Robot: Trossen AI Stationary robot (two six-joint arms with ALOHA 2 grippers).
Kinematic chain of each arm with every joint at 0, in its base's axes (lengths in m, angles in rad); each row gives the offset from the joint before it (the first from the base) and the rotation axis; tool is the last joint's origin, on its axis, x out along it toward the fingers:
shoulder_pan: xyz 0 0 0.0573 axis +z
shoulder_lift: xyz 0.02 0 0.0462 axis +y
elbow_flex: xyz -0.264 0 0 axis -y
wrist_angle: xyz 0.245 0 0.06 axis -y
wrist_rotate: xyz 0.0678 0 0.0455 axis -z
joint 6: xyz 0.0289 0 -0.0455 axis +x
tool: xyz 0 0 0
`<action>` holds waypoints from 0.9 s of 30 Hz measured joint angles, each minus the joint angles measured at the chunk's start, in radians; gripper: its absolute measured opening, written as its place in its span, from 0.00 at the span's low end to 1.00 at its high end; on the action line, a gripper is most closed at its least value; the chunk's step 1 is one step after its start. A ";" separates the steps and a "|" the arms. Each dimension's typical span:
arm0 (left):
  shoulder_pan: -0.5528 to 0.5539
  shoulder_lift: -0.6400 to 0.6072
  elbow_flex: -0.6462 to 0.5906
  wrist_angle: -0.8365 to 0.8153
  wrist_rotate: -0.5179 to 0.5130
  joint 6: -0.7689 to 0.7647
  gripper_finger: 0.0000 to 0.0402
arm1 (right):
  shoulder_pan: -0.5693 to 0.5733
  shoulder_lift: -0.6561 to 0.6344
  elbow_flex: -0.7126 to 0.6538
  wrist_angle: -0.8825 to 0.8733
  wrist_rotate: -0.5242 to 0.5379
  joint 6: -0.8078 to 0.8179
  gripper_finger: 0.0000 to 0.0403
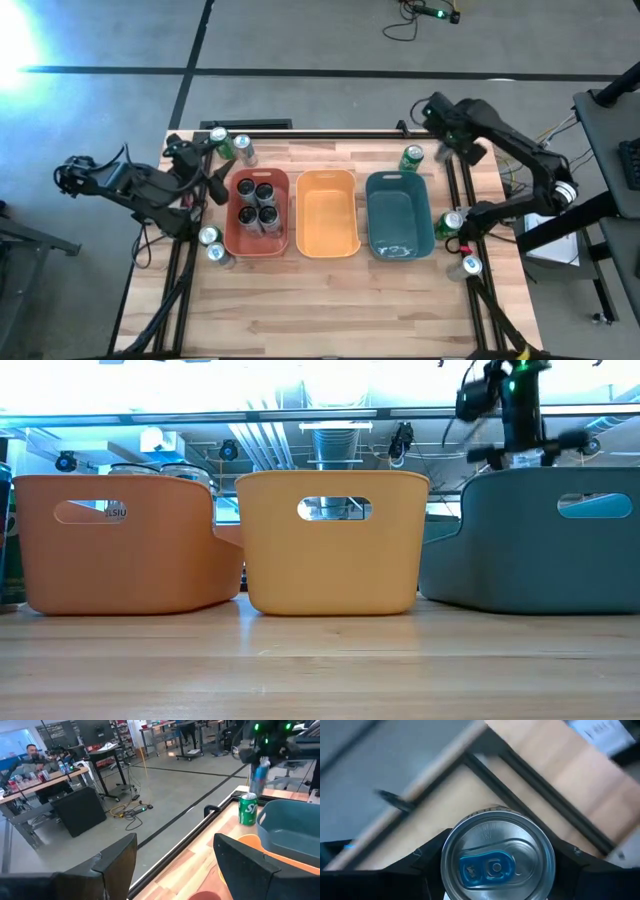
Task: Sort soda cans
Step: Put the top right blue soda can into the blue bin
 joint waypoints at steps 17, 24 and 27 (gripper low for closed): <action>0.041 0.000 0.001 0.025 -0.035 0.014 0.62 | 0.320 0.035 0.435 -0.030 -0.152 -0.457 0.58; 0.056 0.002 0.001 0.069 -0.035 -0.036 0.61 | 0.579 0.104 0.407 -0.114 -0.223 -0.320 0.58; 0.056 0.001 0.001 0.096 -0.035 -0.037 0.61 | 0.666 0.155 0.389 -0.113 -0.201 -0.278 0.58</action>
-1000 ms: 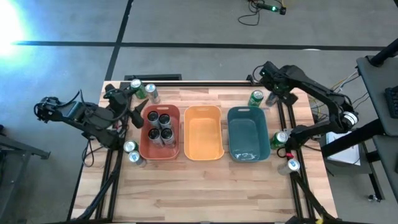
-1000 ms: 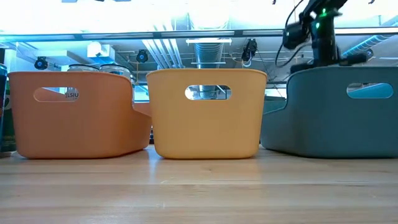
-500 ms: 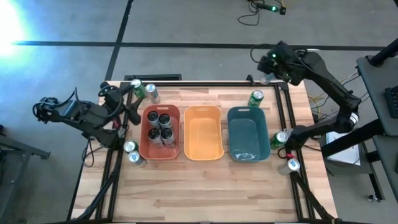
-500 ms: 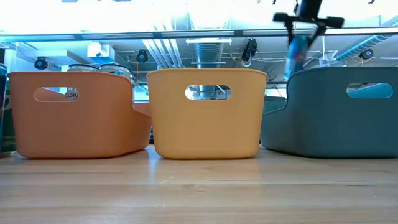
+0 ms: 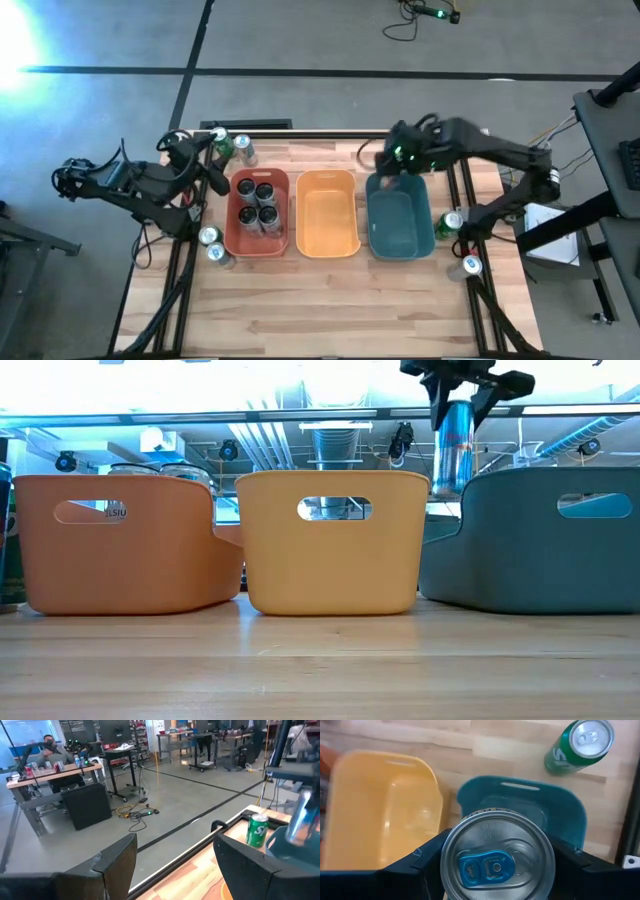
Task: Sort soda cans
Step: Put the top right blue soda can into the blue bin
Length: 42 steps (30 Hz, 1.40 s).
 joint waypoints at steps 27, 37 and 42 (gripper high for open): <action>0.000 0.127 0.000 0.037 0.042 0.000 0.61 | -0.047 0.097 -0.420 0.370 -0.038 -0.012 0.58; 0.000 0.148 0.000 0.047 0.090 -0.043 0.62 | -0.047 0.097 -0.430 0.394 -0.068 -0.012 0.63; 0.000 0.140 0.001 0.066 0.114 -0.048 0.62 | -0.047 0.097 -0.432 0.394 -0.076 -0.008 0.63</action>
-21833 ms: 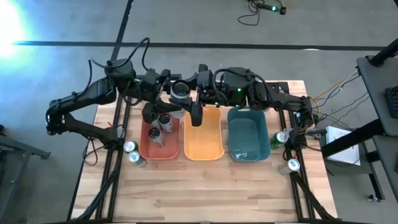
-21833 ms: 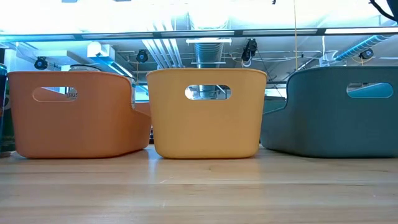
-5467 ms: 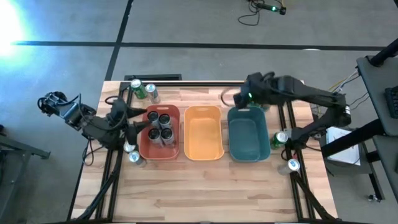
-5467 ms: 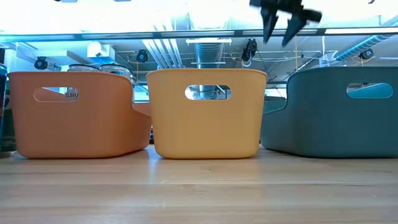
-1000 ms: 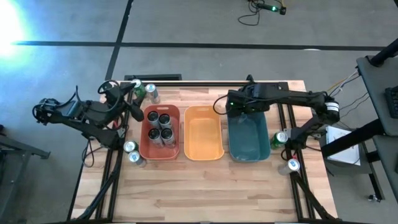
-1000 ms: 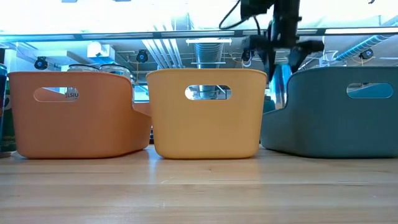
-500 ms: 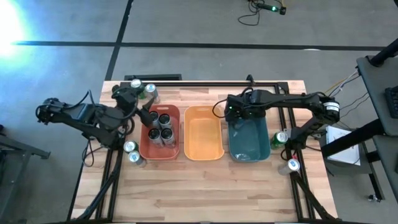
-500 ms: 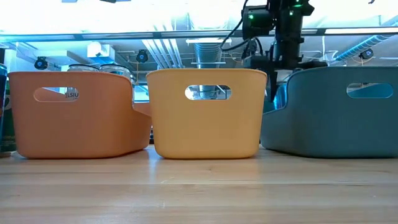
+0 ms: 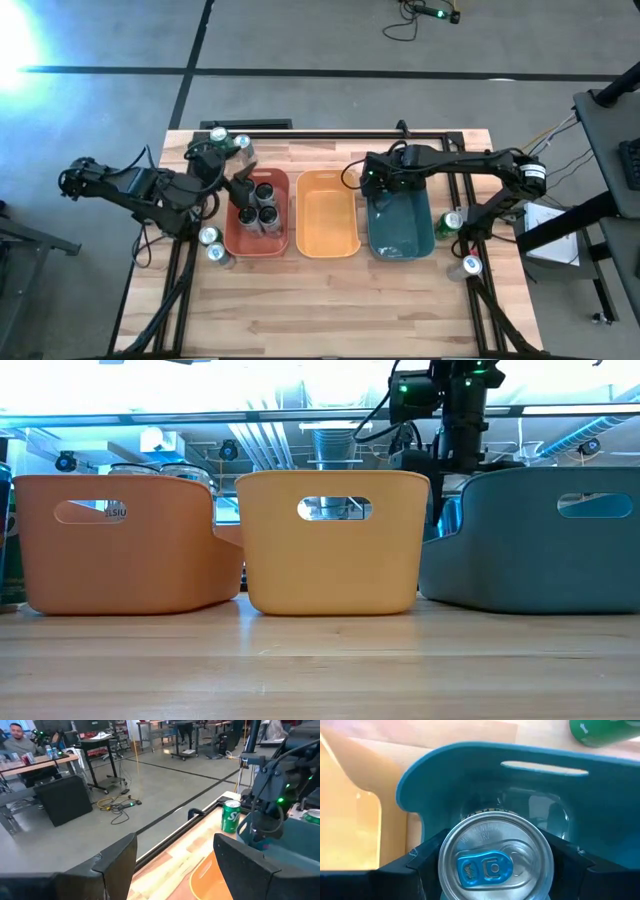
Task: Sort soda cans
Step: Put the top right blue soda can into the blue bin, then put the bottom right blue soda can into the blue bin
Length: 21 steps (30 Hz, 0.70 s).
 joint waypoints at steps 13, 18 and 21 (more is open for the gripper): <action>0.000 0.002 0.097 -0.001 0.001 0.054 0.62 | 0.000 -0.078 0.111 -0.119 -0.005 -0.105 0.88; 0.000 0.002 0.115 -0.003 0.004 0.051 0.62 | 0.050 -0.141 0.252 -0.264 -0.049 -0.305 0.91; -0.003 -0.002 0.113 -0.016 0.104 0.031 0.62 | 0.112 -0.167 0.333 -0.402 -0.162 -0.400 0.90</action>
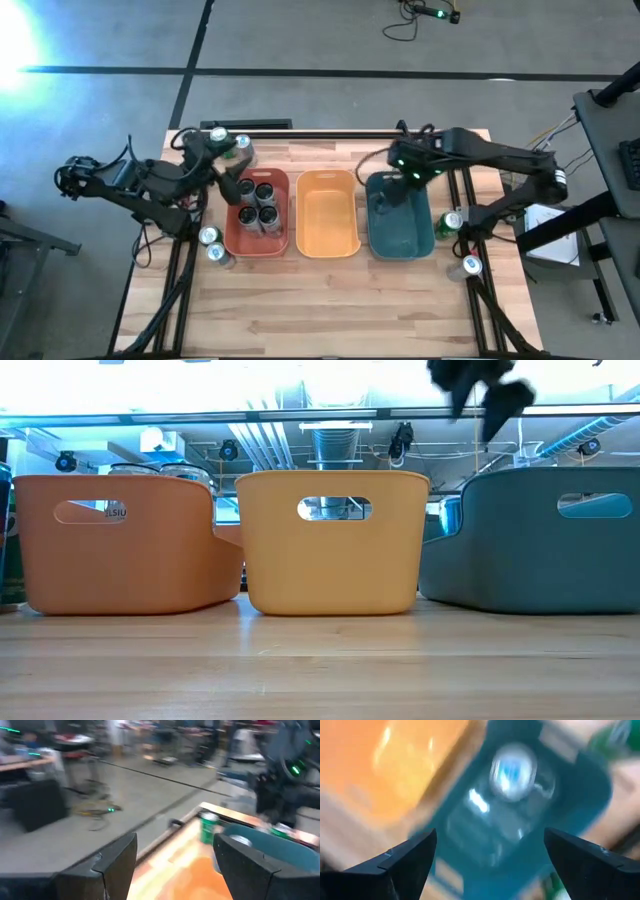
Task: Sort soda cans
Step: Put the bottom right blue soda can into the blue bin
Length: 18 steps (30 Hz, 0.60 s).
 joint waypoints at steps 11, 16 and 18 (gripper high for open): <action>0.002 0.106 0.004 0.014 0.106 -0.001 0.62 | 0.361 -0.036 -0.019 -0.135 -0.130 0.159 0.81; 0.000 0.192 0.066 0.113 0.107 -0.025 0.62 | 0.487 -0.041 -0.111 -0.138 -0.139 0.329 0.77; 0.000 0.239 0.109 0.137 0.106 -0.069 0.62 | 0.515 -0.045 -0.169 -0.137 -0.147 0.494 0.77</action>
